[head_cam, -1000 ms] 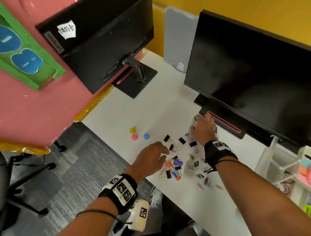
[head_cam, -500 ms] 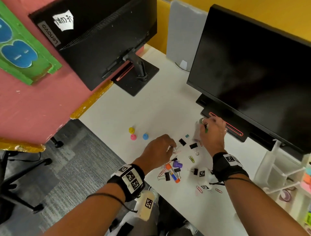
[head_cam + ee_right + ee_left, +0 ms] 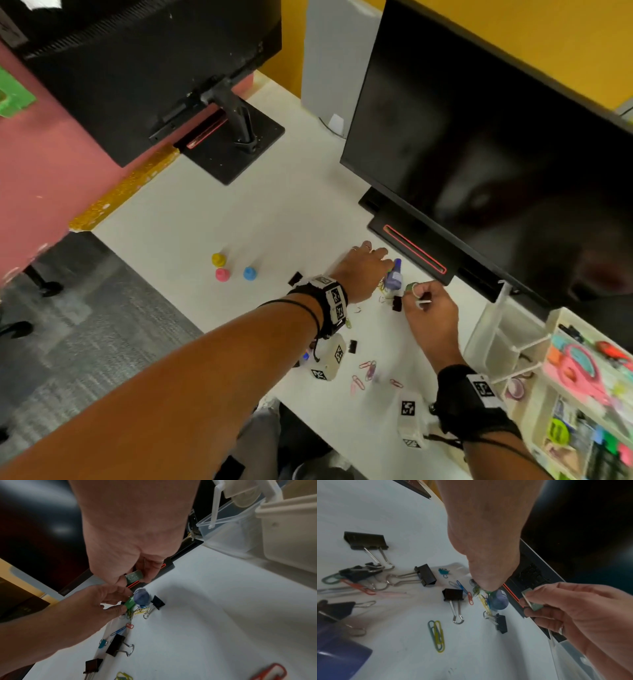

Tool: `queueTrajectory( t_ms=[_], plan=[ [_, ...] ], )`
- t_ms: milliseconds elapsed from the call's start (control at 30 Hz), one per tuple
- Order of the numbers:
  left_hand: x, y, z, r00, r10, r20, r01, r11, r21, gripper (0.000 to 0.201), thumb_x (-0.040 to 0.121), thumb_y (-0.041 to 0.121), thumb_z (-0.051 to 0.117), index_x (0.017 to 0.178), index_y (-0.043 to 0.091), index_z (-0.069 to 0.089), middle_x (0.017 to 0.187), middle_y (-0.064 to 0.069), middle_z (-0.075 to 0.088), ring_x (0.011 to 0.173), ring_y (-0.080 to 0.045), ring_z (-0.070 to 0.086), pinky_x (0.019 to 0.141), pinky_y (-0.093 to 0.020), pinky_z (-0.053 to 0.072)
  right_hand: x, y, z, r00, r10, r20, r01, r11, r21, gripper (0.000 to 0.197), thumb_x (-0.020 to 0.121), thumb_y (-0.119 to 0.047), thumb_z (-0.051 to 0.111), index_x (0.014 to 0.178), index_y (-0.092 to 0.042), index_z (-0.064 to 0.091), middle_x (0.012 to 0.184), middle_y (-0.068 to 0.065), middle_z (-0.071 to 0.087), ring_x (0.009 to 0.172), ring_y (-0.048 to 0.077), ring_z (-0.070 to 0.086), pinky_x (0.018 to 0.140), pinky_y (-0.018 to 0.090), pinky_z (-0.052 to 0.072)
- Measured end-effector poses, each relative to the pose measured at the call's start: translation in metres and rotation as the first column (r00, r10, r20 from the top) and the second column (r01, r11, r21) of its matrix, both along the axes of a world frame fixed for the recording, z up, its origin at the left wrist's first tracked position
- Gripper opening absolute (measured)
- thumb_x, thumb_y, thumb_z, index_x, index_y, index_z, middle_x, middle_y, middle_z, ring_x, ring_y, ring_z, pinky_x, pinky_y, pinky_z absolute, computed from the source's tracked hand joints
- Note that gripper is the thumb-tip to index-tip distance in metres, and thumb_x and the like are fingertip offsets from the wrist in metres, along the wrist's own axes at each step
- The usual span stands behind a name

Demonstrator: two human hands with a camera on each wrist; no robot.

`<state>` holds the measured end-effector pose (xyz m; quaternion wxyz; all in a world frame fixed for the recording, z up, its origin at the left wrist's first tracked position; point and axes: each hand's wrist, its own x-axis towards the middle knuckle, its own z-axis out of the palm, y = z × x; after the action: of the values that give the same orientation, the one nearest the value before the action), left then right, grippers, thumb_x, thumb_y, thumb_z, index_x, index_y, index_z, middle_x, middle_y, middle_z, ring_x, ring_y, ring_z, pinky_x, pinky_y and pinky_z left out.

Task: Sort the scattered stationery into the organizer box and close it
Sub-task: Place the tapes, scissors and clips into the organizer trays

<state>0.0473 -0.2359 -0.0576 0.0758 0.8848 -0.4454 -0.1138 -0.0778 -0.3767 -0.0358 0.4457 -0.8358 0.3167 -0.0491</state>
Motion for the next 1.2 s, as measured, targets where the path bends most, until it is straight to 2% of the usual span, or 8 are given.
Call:
queueTrajectory(
  t_ms=[167, 400, 600, 733, 833, 933, 1067, 1200],
  plan=[
    [-0.004, -0.007, 0.006, 0.99, -0.038, 0.139, 0.024, 0.995, 0.098, 0.04, 0.088, 0.016, 0.064, 0.128, 0.016, 0.056, 0.11, -0.007, 0.071, 0.108, -0.03, 0.059, 0.092, -0.041, 0.046, -0.001, 0.003, 0.005, 0.999, 0.037, -0.002, -0.037, 0.999, 0.039, 0.02, 0.093, -0.012, 0.074, 0.101, -0.019, 0.058, 0.093, -0.007, 0.069, 0.084, 0.008, 0.07, 0.07, 0.021, 0.058],
    [-0.009, -0.006, 0.005, 0.99, 0.022, 0.14, -0.043, 0.988, 0.148, 0.038, 0.089, 0.021, 0.065, 0.125, 0.017, 0.055, 0.108, -0.006, 0.07, 0.11, -0.027, 0.059, 0.098, -0.044, 0.041, 0.006, 0.006, 0.007, 0.996, 0.09, 0.007, -0.09, 0.995, 0.042, 0.031, 0.095, -0.028, 0.075, 0.117, -0.029, 0.052, 0.1, -0.008, 0.07, 0.09, 0.015, 0.072, 0.075, 0.028, 0.06],
    [-0.005, -0.001, 0.006, 0.986, 0.157, -0.06, -0.163, 0.979, -0.124, 0.028, 0.089, 0.026, 0.064, 0.114, 0.014, 0.062, 0.1, -0.007, 0.069, 0.097, -0.026, 0.061, 0.083, -0.038, 0.047, 0.001, 0.012, 0.005, 0.994, 0.106, 0.026, -0.107, 0.993, 0.05, 0.029, 0.097, -0.025, 0.072, 0.113, -0.038, 0.051, 0.103, -0.007, 0.071, 0.094, 0.017, 0.073, 0.081, 0.035, 0.062],
    [0.005, 0.029, 0.019, 0.922, 0.299, -0.245, -0.356, 0.904, -0.238, 0.026, 0.09, 0.015, 0.063, 0.114, 0.008, 0.066, 0.106, -0.012, 0.061, 0.09, -0.029, 0.063, 0.073, -0.036, 0.055, 0.004, 0.021, -0.003, 0.991, 0.136, 0.011, -0.137, 0.99, 0.033, 0.033, 0.098, -0.023, 0.07, 0.128, -0.027, 0.057, 0.108, -0.004, 0.07, 0.1, 0.018, 0.07, 0.089, 0.035, 0.058],
    [0.021, 0.073, 0.018, 0.896, 0.384, -0.223, -0.427, 0.884, -0.191, 0.022, 0.088, 0.011, 0.061, 0.108, 0.007, 0.07, 0.106, -0.014, 0.059, 0.091, -0.035, 0.063, 0.069, -0.035, 0.046, 0.013, 0.038, -0.007, 0.982, 0.186, 0.016, -0.186, 0.983, -0.006, 0.033, 0.098, -0.025, 0.07, 0.129, -0.019, 0.062, 0.114, 0.0, 0.069, 0.105, 0.019, 0.067, 0.091, 0.026, 0.054],
    [0.035, 0.123, 0.014, 0.878, 0.453, -0.155, -0.467, 0.882, -0.069, 0.029, 0.09, 0.013, 0.06, 0.117, 0.013, 0.07, 0.115, -0.011, 0.06, 0.102, -0.033, 0.063, 0.077, -0.035, 0.045, 0.023, 0.06, -0.011, 0.967, 0.253, 0.028, -0.252, 0.968, -0.012, 0.026, 0.097, -0.019, 0.07, 0.122, -0.016, 0.065, 0.115, -0.001, 0.064, 0.116, 0.01, 0.061, 0.082, 0.004, 0.045],
    [0.044, 0.178, 0.009, 0.862, 0.506, -0.033, -0.499, 0.858, 0.118, 0.034, 0.091, 0.021, 0.058, 0.124, 0.018, 0.065, 0.123, -0.007, 0.06, 0.111, -0.031, 0.061, 0.093, -0.038, 0.047, 0.035, 0.084, -0.02, 0.945, 0.328, 0.015, -0.326, 0.943, -0.061, 0.035, 0.095, -0.026, 0.074, 0.127, -0.021, 0.063, 0.119, 0.001, 0.065, 0.104, 0.016, 0.067, 0.089, 0.029, 0.06],
    [0.044, 0.204, 0.0, 0.841, 0.54, -0.018, -0.523, 0.822, 0.223, 0.032, 0.089, 0.021, 0.06, 0.12, 0.017, 0.064, 0.121, -0.006, 0.062, 0.109, -0.03, 0.063, 0.094, -0.039, 0.05, 0.041, 0.095, -0.02, 0.938, 0.346, 0.023, -0.343, 0.935, -0.087, 0.033, 0.094, -0.024, 0.074, 0.125, -0.022, 0.062, 0.12, 0.0, 0.061, 0.107, 0.016, 0.063, 0.091, 0.029, 0.055]
  ],
)
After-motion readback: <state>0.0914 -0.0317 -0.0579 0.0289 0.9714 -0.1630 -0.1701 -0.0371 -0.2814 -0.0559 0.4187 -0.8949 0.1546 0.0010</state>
